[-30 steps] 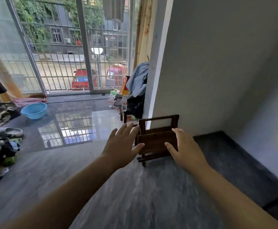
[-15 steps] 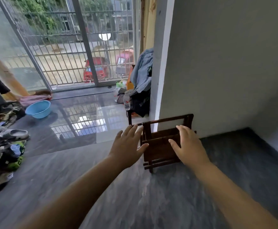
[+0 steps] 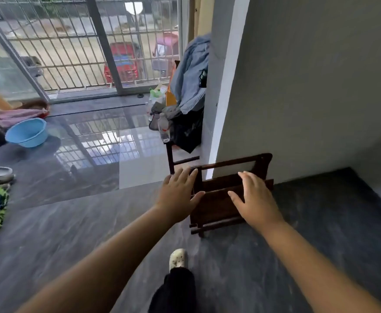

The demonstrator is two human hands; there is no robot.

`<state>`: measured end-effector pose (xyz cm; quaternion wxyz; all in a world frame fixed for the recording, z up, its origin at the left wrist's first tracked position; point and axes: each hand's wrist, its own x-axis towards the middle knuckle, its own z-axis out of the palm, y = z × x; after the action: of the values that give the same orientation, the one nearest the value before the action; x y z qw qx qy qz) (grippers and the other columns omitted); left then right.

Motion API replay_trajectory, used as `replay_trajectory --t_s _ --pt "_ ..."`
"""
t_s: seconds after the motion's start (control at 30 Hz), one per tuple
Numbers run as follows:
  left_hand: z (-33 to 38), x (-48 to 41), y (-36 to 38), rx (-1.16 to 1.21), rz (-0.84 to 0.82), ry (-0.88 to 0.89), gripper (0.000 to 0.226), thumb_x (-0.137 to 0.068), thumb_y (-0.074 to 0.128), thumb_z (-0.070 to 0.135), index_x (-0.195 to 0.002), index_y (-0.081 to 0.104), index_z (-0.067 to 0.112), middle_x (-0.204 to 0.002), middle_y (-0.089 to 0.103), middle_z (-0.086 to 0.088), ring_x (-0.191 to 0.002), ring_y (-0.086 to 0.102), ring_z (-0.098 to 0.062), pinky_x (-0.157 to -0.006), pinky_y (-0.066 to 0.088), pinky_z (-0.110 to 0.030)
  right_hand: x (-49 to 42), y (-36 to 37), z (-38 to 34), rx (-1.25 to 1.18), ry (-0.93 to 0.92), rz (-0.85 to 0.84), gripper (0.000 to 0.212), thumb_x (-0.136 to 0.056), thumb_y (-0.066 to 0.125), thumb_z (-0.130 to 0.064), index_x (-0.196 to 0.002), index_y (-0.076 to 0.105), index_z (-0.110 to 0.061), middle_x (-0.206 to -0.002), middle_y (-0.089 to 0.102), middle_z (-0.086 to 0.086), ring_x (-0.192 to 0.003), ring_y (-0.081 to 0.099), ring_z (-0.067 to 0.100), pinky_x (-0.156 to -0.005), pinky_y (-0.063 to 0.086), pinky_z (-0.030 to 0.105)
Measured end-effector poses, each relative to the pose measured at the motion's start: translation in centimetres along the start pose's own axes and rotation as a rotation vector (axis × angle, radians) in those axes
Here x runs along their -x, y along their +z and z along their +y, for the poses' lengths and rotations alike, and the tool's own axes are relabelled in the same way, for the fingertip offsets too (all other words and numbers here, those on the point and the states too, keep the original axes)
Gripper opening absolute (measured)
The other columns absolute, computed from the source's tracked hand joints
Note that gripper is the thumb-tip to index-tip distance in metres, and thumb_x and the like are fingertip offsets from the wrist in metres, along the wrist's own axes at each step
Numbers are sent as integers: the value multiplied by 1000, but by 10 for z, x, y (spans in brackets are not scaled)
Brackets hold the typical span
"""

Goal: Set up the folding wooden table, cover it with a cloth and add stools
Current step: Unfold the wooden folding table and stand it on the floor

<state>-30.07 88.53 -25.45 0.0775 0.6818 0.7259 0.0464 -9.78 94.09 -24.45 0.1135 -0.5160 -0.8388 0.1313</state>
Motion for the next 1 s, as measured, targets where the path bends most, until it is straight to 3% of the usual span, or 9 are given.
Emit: replay_trajectory --t_s 0.5,0.77,1.0 --pt "-103 -237 128 75 -251 31 70 -95 27 54 -151 4 18 -159 9 -3 -145 2 -21 -117 8 -41 -231 142 39 18 129 -270 62 -93 49 -39 -143 31 -7 -150 31 11 -140 25 23 -111 25 31" --pt "-125 -305 231 151 -285 -81 69 -96 30 50 -150 2 17 -159 6 -4 -146 1 -22 -118 7 -41 -292 245 87 44 112 -417 63 -94 46 -38 -146 23 -13 -155 22 6 -142 19 20 -112 24 32" --pt "-138 -337 305 143 -332 -69 70 -97 34 47 -151 1 18 -159 5 -6 -145 1 -24 -117 5 -41 -325 324 119 72 47 -493 63 -94 49 -32 -147 21 -12 -156 18 5 -144 14 19 -114 20 34"
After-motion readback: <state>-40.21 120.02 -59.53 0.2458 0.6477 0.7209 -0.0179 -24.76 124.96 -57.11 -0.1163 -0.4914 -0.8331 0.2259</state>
